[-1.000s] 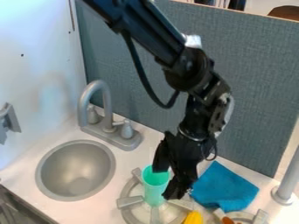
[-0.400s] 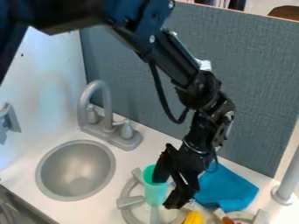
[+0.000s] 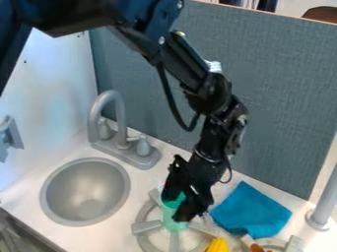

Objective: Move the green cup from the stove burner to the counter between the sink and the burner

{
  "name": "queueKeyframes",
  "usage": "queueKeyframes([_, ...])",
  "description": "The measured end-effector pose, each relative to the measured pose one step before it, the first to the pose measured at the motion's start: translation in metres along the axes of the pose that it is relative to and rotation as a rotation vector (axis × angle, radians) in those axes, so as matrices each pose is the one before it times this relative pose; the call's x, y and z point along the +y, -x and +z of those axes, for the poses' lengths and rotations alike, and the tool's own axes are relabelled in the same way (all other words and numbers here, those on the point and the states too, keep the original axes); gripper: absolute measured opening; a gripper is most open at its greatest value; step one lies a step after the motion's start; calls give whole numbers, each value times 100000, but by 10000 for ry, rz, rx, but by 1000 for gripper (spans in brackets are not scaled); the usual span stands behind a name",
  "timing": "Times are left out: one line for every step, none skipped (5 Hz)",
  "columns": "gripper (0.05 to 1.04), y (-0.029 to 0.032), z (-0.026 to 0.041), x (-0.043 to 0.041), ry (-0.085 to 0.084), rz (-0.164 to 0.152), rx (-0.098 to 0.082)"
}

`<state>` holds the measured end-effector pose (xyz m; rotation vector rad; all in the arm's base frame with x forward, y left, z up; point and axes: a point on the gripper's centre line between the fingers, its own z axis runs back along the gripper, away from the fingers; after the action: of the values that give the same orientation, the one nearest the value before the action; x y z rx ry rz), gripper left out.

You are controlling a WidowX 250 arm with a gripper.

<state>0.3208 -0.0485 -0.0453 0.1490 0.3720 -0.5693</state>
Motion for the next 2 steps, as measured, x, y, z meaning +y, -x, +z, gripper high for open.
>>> queueKeyframes([372,-120,-584,637,111,69,124])
queueKeyframes([199,-12,7,23,96,-74,-36])
